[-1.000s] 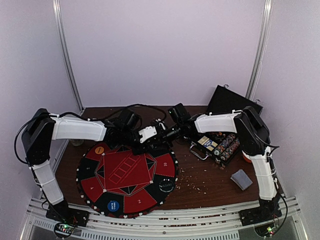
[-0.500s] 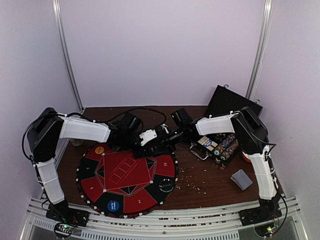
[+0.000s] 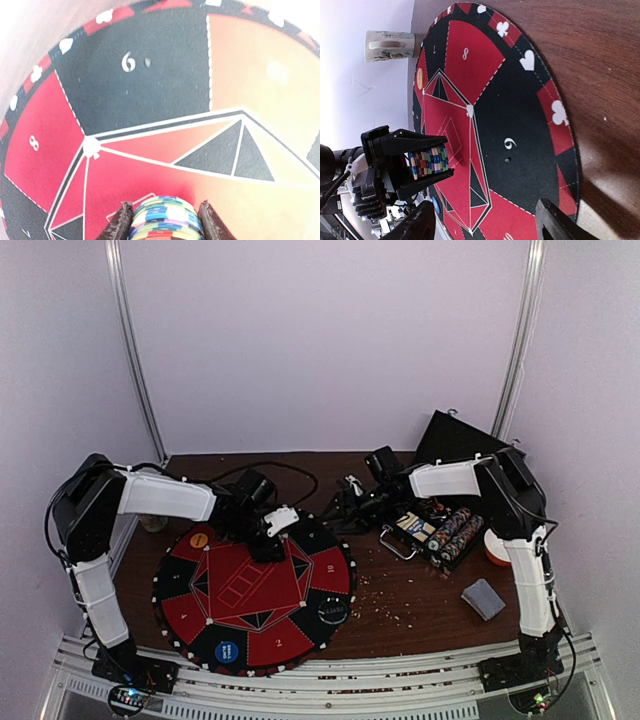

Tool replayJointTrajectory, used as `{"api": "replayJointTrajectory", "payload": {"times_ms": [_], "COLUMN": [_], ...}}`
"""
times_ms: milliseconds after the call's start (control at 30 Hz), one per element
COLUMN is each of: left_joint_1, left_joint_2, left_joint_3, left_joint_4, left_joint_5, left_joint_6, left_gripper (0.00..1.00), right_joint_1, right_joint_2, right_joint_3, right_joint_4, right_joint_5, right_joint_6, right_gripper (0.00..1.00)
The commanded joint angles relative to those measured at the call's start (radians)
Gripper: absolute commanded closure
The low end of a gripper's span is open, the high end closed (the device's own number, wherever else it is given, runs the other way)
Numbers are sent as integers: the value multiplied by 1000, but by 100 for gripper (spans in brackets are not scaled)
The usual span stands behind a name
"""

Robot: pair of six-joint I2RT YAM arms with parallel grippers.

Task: Distribute texas hold em gaming equipment
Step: Place the poker chips pile at the big blind area.

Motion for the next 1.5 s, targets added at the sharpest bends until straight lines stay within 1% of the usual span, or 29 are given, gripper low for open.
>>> {"api": "replayJointTrajectory", "payload": {"times_ms": [0,100,233,400,600,767,867,1100,1267,1467], "left_joint_1": [7,19,50,137,258,377,422,508,538,555], "left_joint_2": [-27,-31,-55,-109,-169,-182,-176,-159,-148,-161], "left_joint_3": [-6,-6,-7,-38,-90,-133,-131,-130,-143,-175], "left_joint_4": [3,-32,-148,-275,-337,-320,-305,-274,-266,-163], "left_joint_5": [-21,-29,-58,-107,-144,-173,-216,-248,-265,-264], "left_joint_6": [-35,-75,-159,-279,-372,-405,-405,-399,-389,-401], "left_gripper": [100,100,100,100,100,100,100,100,100,100], "right_joint_1": [12,10,10,10,9,3,-3,-13,-16,-18], "right_joint_2": [-46,-67,-90,-122,-144,-139,-138,-154,-161,-152], "right_joint_3": [16,25,72,87,100,127,130,112,107,122], "right_joint_4": [-79,-122,-256,-303,-338,-384,-401,-417,-422,-433], "right_joint_5": [43,80,160,194,202,196,194,201,205,204], "right_joint_6": [-52,-83,-169,-220,-269,-319,-342,-369,-371,-376], "right_gripper": [29,29,29,29,29,29,29,29,29,29]}}
